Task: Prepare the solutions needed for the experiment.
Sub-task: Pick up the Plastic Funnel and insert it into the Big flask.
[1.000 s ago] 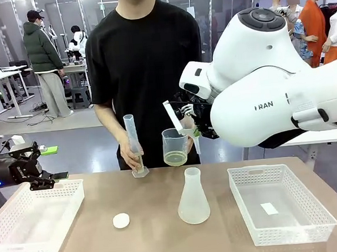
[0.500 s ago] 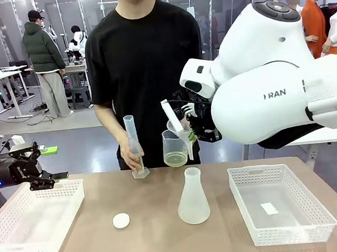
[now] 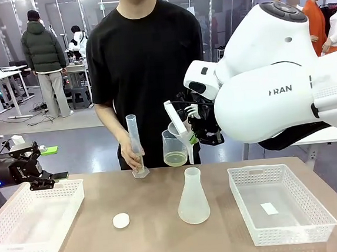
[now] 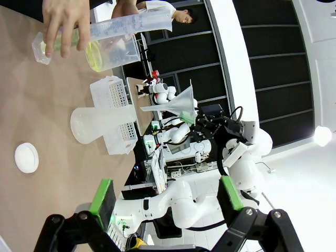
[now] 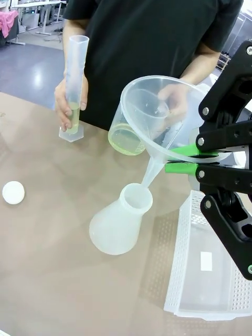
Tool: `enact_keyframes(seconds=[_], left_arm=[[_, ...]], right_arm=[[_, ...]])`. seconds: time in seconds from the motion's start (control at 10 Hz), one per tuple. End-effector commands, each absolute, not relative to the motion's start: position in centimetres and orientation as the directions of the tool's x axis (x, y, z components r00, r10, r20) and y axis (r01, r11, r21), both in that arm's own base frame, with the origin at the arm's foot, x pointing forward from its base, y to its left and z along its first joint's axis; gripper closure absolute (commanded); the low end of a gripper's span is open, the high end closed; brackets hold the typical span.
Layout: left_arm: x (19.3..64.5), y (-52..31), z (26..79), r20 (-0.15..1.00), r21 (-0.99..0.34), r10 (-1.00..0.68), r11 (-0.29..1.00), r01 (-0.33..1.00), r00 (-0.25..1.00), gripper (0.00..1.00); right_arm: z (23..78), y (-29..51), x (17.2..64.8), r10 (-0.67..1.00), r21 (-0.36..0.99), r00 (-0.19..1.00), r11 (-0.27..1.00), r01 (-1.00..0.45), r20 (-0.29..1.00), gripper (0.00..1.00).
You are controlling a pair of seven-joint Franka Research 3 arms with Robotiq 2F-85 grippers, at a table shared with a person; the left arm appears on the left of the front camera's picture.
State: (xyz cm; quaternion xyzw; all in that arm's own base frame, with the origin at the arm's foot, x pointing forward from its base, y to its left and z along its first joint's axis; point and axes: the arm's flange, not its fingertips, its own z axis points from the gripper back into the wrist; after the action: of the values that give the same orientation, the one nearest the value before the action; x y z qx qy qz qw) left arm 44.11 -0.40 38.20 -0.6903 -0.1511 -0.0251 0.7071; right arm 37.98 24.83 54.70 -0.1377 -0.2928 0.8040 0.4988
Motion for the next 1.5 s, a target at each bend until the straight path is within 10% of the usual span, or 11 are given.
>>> enact_keyframes(seconds=[0.0, 1.4], left_arm=[[44.1, -0.4, 38.3, 0.249, -0.968, 0.176, 0.051, 0.244, 0.952, 0.00], [44.1, -0.4, 38.3, 0.249, -0.968, 0.176, 0.051, 0.244, 0.952, 0.00]], right_arm=[[54.2, 24.0, 37.8, 0.858, -0.609, -0.502, -0.345, -0.714, 0.104, 0.95], [48.3, 22.3, 41.3, 0.844, -0.580, -0.473, -0.259, -0.772, 0.252, 0.95]])
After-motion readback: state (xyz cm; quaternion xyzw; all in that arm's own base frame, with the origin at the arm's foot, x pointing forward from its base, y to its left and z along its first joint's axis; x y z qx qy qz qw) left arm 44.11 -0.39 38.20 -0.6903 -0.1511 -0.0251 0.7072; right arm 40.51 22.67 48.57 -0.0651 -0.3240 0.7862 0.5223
